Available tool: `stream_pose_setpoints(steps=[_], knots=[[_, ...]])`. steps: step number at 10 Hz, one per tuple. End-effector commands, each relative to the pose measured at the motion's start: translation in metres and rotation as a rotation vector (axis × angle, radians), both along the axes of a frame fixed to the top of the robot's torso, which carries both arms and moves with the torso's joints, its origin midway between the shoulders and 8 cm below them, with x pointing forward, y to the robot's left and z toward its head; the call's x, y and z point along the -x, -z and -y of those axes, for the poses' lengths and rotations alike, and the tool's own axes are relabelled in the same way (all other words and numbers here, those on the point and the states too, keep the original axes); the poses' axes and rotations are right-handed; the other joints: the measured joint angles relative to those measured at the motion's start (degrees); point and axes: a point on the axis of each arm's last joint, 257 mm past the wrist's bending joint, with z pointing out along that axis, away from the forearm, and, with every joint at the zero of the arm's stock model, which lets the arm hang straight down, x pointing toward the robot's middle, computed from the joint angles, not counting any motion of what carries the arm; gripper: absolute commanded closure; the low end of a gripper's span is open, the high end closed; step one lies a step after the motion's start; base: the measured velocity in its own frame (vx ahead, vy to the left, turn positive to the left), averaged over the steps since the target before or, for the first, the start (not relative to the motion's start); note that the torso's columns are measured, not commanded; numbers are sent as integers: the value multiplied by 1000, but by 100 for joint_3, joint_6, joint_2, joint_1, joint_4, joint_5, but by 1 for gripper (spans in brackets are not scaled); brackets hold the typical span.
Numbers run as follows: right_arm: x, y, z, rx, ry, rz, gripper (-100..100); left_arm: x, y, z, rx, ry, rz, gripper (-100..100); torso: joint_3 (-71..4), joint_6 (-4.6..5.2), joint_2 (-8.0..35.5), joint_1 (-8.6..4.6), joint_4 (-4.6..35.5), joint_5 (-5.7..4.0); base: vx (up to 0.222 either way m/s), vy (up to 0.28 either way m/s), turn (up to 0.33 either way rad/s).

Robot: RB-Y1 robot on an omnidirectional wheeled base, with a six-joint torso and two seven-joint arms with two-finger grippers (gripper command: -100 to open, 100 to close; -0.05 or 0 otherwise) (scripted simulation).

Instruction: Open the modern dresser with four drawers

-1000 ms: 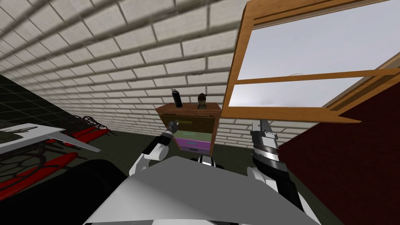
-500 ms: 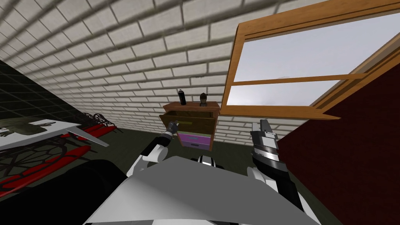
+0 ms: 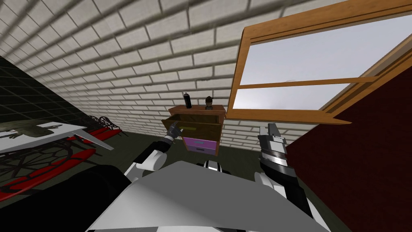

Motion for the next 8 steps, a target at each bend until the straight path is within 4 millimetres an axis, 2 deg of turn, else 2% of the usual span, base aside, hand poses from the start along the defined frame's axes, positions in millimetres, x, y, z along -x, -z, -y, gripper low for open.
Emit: stream_pose_setpoints(steps=[1, 4, 5, 6, 8], knots=[[0, 0, 0, 0, 0, 0, 0, 9, -17, -6, -1, 7, 2, -100, 15, -1, 23, 2, 6, 1, 51, -33, 17], [0, 0, 0, 0, 0, 0, 0, 20, -34, -9, -3, 20, 0, -100, 28, -8, 51, -6, 28, -13, 38, -35, 19], [0, 0, 0, 0, 0, 0, 0, 17, -23, -9, 1, 14, -17, -100, 28, -6, 58, -19, 40, -27, 20, -9, 11], [0, 0, 0, 0, 0, 0, 0, 18, -22, -10, 2, 13, -23, 0, 33, -2, 58, -19, 30, -19, 6, 1, 1], [0, 0, 0, 0, 0, 0, 0, 18, -18, -11, 4, 10, -31, 0, 24, -2, 42, -11, 19, -9, 0, 0, 0]])
